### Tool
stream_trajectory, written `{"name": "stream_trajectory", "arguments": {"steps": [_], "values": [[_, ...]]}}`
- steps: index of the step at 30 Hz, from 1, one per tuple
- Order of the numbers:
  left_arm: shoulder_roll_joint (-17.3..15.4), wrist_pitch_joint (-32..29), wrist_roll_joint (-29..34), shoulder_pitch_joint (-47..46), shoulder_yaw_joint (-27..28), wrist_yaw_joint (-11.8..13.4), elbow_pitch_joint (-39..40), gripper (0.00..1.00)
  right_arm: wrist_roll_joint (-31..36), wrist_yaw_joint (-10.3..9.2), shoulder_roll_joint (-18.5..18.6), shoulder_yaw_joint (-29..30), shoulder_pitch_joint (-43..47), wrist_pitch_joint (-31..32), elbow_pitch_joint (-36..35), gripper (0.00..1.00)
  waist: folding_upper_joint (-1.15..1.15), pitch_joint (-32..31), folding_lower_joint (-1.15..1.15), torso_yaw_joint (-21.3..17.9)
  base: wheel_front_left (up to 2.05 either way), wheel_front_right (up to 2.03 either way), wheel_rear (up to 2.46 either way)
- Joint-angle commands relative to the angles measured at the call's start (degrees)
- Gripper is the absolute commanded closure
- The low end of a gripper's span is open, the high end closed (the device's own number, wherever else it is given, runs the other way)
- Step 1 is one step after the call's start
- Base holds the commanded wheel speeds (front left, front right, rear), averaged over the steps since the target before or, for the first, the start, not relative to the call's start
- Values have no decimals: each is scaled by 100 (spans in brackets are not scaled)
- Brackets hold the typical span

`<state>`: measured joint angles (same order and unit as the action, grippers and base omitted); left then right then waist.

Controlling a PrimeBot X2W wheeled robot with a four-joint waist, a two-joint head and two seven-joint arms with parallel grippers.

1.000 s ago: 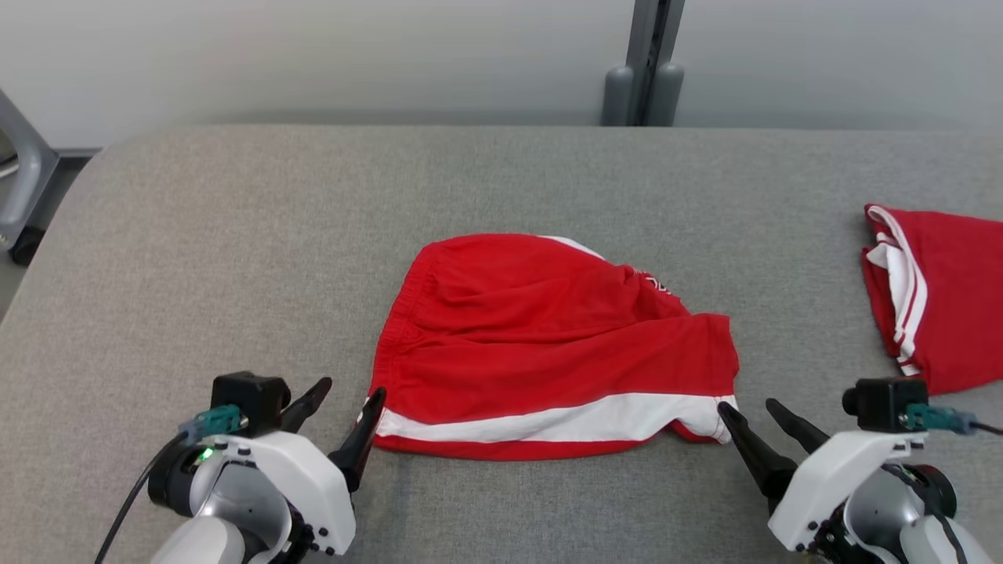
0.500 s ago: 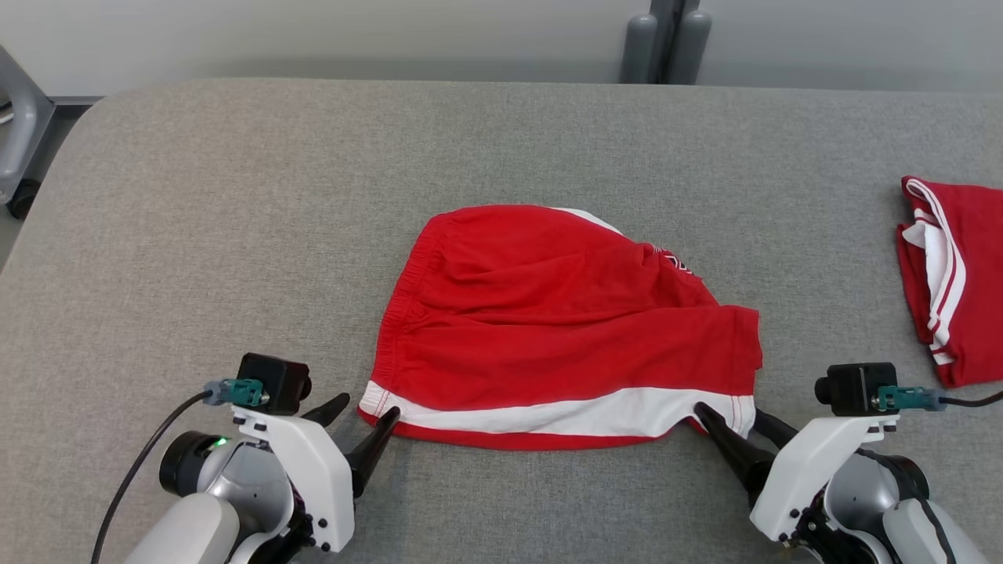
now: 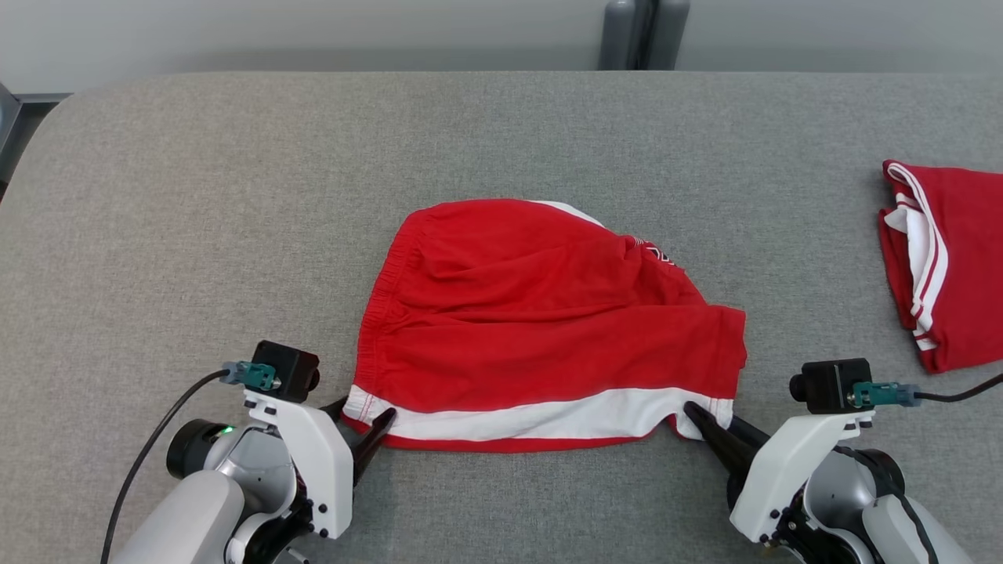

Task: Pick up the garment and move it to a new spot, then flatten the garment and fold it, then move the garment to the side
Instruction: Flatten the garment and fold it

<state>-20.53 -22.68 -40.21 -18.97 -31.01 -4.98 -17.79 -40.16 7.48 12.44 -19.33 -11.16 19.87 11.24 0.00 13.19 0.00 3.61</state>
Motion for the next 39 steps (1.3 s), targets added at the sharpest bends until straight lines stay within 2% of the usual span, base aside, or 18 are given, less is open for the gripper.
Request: {"name": "stream_trajectory", "arguments": {"steps": [1,7,11,19,25,31,36,39], "values": [[-9,28,-53,-106,-49,-72,-72,100,-43,5,10,-31,-36,-50,-28,100,0,-34,0,-18,0,0,0],[-58,86,-104,-118,-110,-145,-191,100,-83,5,67,-34,58,-152,-52,100,0,-142,0,-22,0,0,0],[-127,224,-153,65,-25,-108,14,100,-151,5,138,55,230,-321,-204,100,0,-324,0,-4,0,0,0],[-384,164,-269,461,87,76,1060,100,-393,5,358,369,853,-411,-911,100,0,-684,0,11,0,0,0],[-533,-69,-251,141,186,196,1827,100,-502,5,444,632,747,-274,-1550,100,0,-581,0,-79,0,0,0],[-567,-384,-95,-988,269,78,1833,100,-712,5,621,839,-142,-23,-1691,100,0,-11,0,-188,0,0,0],[-425,-675,-10,-2803,225,-158,986,100,-1181,5,840,895,-1850,315,-1237,100,0,773,0,-259,0,0,0],[-334,-692,29,-3852,134,-215,423,100,-1357,5,946,898,-2932,386,-836,100,0,1177,0,-275,0,0,0]]}}
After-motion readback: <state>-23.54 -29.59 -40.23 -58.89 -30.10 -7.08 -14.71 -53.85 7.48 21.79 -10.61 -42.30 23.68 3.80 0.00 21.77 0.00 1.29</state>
